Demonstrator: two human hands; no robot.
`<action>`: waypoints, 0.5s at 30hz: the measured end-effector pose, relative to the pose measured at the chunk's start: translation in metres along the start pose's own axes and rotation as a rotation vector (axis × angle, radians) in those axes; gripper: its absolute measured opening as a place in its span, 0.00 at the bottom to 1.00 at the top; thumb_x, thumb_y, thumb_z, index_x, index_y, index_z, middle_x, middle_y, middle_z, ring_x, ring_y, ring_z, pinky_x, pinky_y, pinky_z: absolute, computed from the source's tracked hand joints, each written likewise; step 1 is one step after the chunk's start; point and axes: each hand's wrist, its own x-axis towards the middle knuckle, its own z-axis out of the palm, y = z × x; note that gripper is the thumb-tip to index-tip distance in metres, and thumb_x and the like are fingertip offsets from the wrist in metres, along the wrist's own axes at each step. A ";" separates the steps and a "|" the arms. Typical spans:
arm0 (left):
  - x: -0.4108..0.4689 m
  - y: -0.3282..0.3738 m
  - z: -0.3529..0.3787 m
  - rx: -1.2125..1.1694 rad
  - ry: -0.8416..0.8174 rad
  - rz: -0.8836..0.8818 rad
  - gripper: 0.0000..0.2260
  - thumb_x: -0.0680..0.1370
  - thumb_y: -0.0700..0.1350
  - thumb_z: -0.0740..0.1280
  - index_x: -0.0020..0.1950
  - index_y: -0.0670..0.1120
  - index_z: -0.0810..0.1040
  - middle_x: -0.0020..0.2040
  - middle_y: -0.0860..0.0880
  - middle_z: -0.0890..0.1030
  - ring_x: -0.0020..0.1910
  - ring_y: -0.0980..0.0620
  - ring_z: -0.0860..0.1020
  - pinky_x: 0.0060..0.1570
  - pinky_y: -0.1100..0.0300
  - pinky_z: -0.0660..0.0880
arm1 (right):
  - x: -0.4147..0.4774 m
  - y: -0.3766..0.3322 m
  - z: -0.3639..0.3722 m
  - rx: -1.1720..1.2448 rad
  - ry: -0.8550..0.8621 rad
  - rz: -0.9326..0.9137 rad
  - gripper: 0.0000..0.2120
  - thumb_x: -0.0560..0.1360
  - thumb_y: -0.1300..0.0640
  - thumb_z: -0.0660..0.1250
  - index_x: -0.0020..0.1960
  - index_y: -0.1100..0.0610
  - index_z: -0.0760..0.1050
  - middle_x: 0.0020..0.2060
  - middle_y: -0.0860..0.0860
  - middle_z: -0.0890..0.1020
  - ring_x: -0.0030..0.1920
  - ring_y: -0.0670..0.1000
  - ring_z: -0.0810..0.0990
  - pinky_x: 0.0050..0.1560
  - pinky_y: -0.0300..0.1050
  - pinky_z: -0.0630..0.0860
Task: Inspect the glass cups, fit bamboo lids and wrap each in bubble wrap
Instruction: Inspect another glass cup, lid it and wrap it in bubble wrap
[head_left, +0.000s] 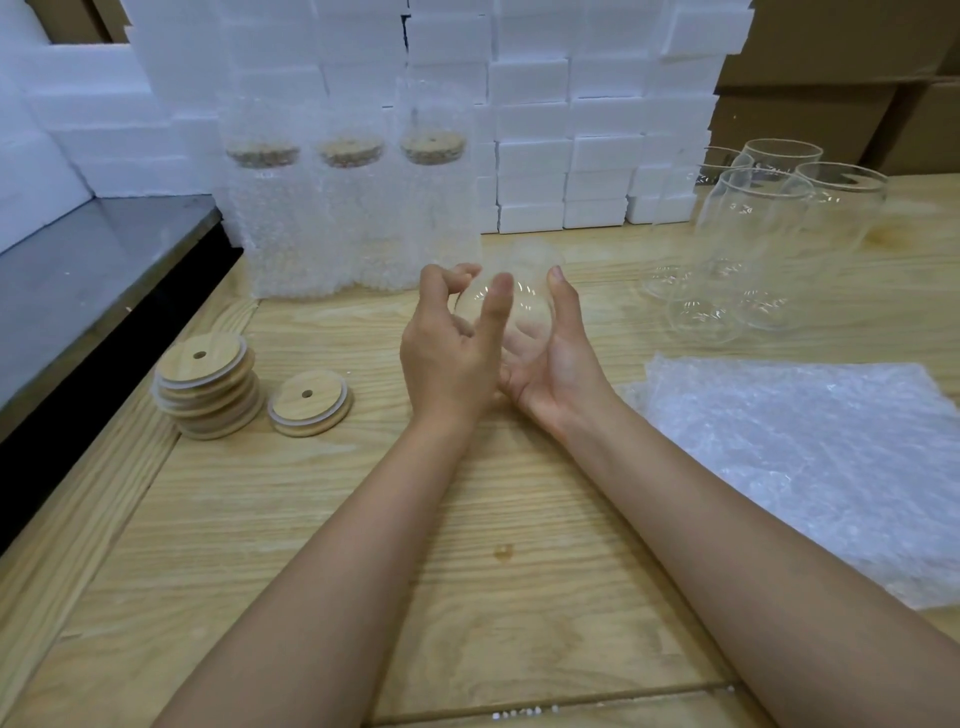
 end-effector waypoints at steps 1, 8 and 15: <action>0.001 -0.002 0.000 -0.035 -0.007 0.007 0.18 0.73 0.65 0.58 0.46 0.50 0.69 0.52 0.61 0.79 0.30 0.50 0.76 0.39 0.54 0.75 | 0.000 0.000 0.000 0.020 0.009 0.000 0.41 0.75 0.36 0.59 0.77 0.58 0.52 0.64 0.64 0.75 0.58 0.62 0.80 0.45 0.51 0.81; -0.002 -0.009 0.004 -0.110 -0.108 0.073 0.22 0.79 0.59 0.53 0.63 0.46 0.73 0.58 0.56 0.79 0.52 0.54 0.79 0.51 0.60 0.75 | 0.003 -0.002 -0.006 0.194 0.032 -0.006 0.44 0.75 0.35 0.60 0.78 0.61 0.47 0.66 0.65 0.73 0.60 0.62 0.79 0.43 0.50 0.83; -0.004 -0.006 0.005 -0.089 -0.273 0.081 0.29 0.70 0.60 0.66 0.69 0.52 0.66 0.61 0.64 0.72 0.56 0.52 0.77 0.58 0.50 0.74 | 0.002 -0.004 -0.010 0.259 -0.093 0.033 0.38 0.75 0.32 0.56 0.48 0.68 0.82 0.47 0.62 0.83 0.48 0.56 0.84 0.54 0.47 0.80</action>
